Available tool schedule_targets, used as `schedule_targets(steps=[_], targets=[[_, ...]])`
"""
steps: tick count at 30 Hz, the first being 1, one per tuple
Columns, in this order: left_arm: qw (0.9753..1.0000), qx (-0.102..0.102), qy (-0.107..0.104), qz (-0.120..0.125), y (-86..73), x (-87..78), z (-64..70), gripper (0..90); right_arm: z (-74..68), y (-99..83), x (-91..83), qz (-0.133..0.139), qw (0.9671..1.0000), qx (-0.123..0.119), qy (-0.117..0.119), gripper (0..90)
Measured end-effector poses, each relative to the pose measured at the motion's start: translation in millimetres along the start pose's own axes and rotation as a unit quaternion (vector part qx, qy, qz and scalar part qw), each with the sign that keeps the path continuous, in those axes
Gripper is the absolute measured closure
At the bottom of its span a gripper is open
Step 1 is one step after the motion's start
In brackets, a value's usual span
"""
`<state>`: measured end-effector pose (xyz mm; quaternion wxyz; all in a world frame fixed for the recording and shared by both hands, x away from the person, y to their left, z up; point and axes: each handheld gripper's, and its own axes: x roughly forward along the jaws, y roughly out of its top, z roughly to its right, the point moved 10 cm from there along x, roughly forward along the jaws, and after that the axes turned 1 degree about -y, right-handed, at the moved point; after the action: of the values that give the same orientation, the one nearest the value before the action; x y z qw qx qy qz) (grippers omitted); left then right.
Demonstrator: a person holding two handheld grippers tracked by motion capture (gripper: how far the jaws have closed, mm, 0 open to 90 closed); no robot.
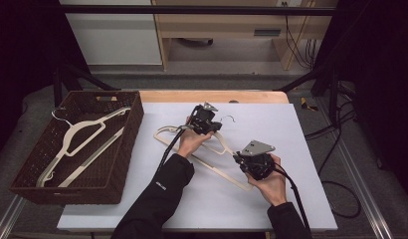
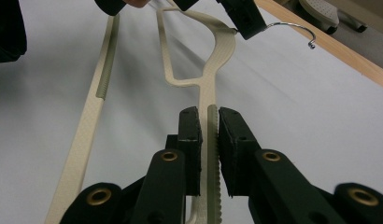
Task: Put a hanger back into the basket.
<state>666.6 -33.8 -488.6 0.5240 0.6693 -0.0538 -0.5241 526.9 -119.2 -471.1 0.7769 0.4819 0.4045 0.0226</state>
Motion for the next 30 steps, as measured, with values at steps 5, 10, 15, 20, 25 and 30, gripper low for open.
schedule_targets(steps=[5, 10, 15, 20, 25, 30], targets=[[0.9999, -0.004, 0.003, 0.01, 3.4, -5.6, 2.0, 87.9, -0.4, -1.8, -0.1, 0.001, 0.9999, 0.01, 0.011, 79.7], [0.9995, -0.009, 0.002, 0.032, 8.4, -15.7, 4.9, 88.3, -1.2, -7.9, 2.0, 0.005, 0.9992, 0.029, 0.028, 79.7], [0.999, 0.002, 0.004, 0.044, 11.3, -26.2, 7.7, 88.6, -2.4, -14.8, 6.0, -0.003, 0.9986, 0.039, 0.036, 80.2], [0.9982, 0.018, 0.011, 0.056, 12.0, -37.5, 12.0, 88.8, 0.3, -16.6, 4.5, 0.006, 0.9974, 0.057, 0.044, 90.0], [0.9972, 0.022, 0.022, 0.068, 11.2, -47.5, 15.3, 88.8, 3.0, -9.3, 4.3, 0.029, 0.9945, 0.089, 0.048, 77.3], [0.9968, 0.026, 0.022, 0.073, 10.0, -51.9, 17.8, 88.8, 5.8, 5.7, 10.8, 0.053, 0.9879, 0.135, 0.056, 58.0]])
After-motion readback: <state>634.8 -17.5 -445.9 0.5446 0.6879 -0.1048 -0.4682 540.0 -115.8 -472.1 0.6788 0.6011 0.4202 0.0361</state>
